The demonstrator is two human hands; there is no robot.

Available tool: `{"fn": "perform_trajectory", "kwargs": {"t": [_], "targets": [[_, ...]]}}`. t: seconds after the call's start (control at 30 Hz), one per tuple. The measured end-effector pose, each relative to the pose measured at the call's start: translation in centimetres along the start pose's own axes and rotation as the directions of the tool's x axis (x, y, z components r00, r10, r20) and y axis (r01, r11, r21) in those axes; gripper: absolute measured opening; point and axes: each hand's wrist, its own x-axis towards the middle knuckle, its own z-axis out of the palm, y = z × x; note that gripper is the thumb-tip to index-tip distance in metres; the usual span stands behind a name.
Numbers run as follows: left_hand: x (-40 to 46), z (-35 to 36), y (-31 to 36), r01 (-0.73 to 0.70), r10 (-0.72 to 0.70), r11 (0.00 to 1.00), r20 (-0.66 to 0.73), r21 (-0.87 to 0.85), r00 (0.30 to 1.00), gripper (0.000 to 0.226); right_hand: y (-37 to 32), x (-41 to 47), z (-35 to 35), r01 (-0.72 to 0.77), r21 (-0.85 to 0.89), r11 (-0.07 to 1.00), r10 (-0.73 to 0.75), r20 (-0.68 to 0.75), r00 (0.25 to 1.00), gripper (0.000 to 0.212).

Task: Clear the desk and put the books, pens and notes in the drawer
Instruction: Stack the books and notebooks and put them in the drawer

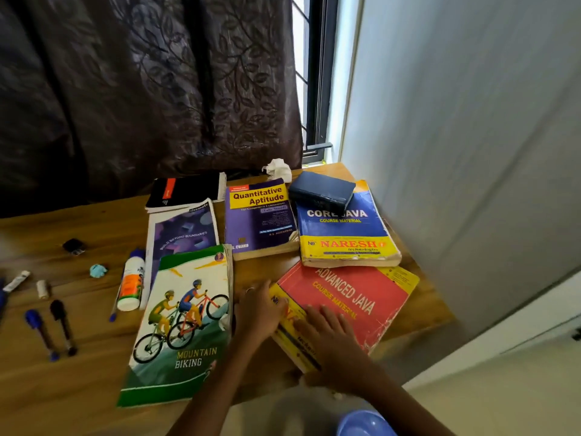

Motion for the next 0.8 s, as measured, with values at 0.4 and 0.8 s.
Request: {"fn": "perform_trajectory", "kwargs": {"t": [0.4,0.8], "targets": [[2.2,-1.9,0.8,0.104,-0.031,0.966,0.293,-0.237,0.956,0.03,4.8,3.0,-5.7,-0.081,0.218,0.973,0.167,-0.413,0.895,0.042],[0.8,-1.1,-0.2,0.184,0.024,0.83,0.363,-0.527,0.932,0.032,8.7,10.4,-6.1,-0.2,-0.266,0.943,0.079,-0.404,0.911,0.047]]}}
